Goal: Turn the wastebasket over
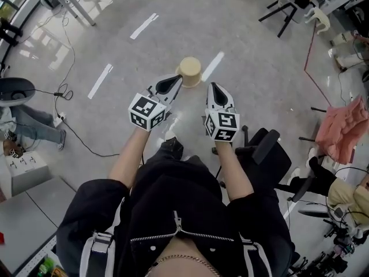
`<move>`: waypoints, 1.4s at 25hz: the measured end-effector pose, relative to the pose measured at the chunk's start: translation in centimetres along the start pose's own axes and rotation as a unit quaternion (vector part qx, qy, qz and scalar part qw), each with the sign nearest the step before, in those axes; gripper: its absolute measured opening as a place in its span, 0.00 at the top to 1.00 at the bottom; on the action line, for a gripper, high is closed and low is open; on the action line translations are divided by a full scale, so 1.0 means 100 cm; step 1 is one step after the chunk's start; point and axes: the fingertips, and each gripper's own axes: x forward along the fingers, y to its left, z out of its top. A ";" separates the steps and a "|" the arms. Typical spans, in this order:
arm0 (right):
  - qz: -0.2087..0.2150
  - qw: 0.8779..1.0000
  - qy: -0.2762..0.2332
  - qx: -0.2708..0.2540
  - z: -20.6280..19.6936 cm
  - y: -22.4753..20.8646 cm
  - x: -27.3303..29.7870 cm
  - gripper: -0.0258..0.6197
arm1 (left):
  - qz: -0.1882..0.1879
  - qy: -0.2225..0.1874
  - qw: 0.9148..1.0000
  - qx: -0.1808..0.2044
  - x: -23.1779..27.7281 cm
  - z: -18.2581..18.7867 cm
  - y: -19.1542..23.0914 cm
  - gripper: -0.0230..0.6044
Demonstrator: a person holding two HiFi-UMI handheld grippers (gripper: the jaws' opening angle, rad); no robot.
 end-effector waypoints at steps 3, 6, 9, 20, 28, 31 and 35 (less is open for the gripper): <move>0.006 1.000 -0.004 -0.004 0.000 0.003 -0.026 0.94 | 0.004 -0.002 1.000 0.003 -0.007 0.000 -0.024 0.96; 0.011 1.000 -0.009 -0.012 0.002 0.004 -0.054 0.94 | 0.006 -0.006 1.000 0.005 -0.017 0.003 -0.050 0.96; 0.017 1.000 -0.011 -0.017 -0.001 0.009 -0.080 0.94 | 0.008 -0.007 1.000 0.009 -0.031 0.004 -0.075 0.96; 0.029 0.999 -0.022 -0.037 -0.005 0.028 -0.153 0.95 | 0.016 -0.008 0.999 0.035 -0.080 0.007 -0.148 0.96; 0.034 0.998 -0.029 -0.046 -0.004 0.033 -0.181 0.95 | 0.022 -0.013 0.999 0.038 -0.096 0.007 -0.173 0.96; 0.035 0.998 -0.028 -0.048 -0.008 0.034 -0.184 0.95 | 0.025 -0.014 0.999 0.038 -0.099 0.006 -0.175 0.96; 0.035 0.998 -0.023 -0.050 -0.011 0.034 -0.184 0.95 | 0.025 -0.013 0.999 0.036 -0.100 0.003 -0.175 0.96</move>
